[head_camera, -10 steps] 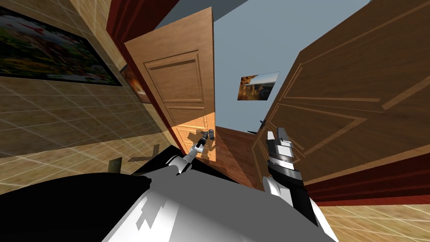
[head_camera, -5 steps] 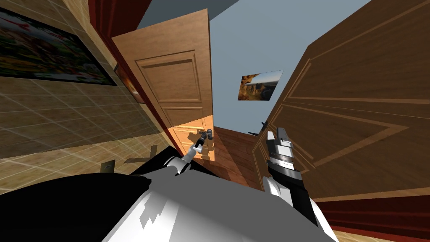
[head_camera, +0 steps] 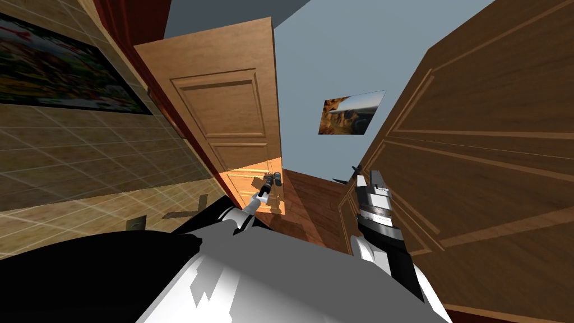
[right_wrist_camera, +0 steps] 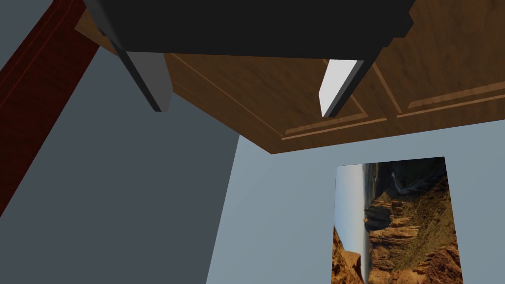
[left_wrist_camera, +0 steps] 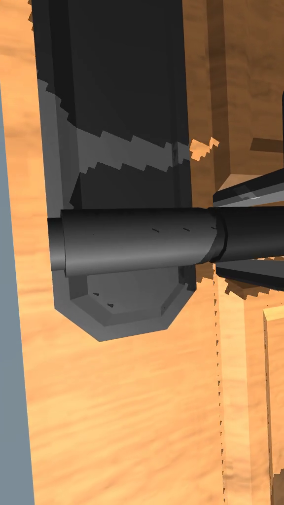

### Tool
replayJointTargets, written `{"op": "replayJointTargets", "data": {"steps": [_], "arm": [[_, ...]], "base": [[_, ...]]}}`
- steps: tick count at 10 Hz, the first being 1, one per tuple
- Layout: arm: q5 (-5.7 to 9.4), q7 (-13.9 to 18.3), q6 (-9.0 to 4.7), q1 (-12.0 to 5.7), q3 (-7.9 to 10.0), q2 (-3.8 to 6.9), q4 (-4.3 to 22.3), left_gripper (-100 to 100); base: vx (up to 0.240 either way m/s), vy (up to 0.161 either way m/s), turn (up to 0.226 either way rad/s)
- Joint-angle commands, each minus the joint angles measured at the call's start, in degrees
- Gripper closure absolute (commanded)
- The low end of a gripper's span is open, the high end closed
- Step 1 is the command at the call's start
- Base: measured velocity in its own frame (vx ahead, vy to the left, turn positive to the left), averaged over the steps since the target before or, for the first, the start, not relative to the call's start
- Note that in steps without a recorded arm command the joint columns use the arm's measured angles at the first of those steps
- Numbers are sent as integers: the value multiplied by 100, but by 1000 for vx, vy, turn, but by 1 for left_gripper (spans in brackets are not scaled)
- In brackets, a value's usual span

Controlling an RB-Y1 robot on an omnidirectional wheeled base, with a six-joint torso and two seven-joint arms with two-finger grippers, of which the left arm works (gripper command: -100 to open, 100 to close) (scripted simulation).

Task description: Push the door open

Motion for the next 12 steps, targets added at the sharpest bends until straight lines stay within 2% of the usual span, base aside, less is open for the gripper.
{"op": "replayJointTargets", "data": {"steps": [1, 2, 4, 5, 12], "arm": [[30, -61, 93, 69, 119, 81, -166, 100], [59, -107, 92, 75, 229, 111, -139, 100], [59, -107, 92, 75, 229, 111, -139, 100], [95, -165, 90, 83, 366, 148, -106, 100], [189, -315, 85, 104, 724, 245, -18, 100]], "base": [[135, -101, 61], [152, -136, 53], [87, -57, 37], [97, -82, 23], [171, -101, 62]]}}
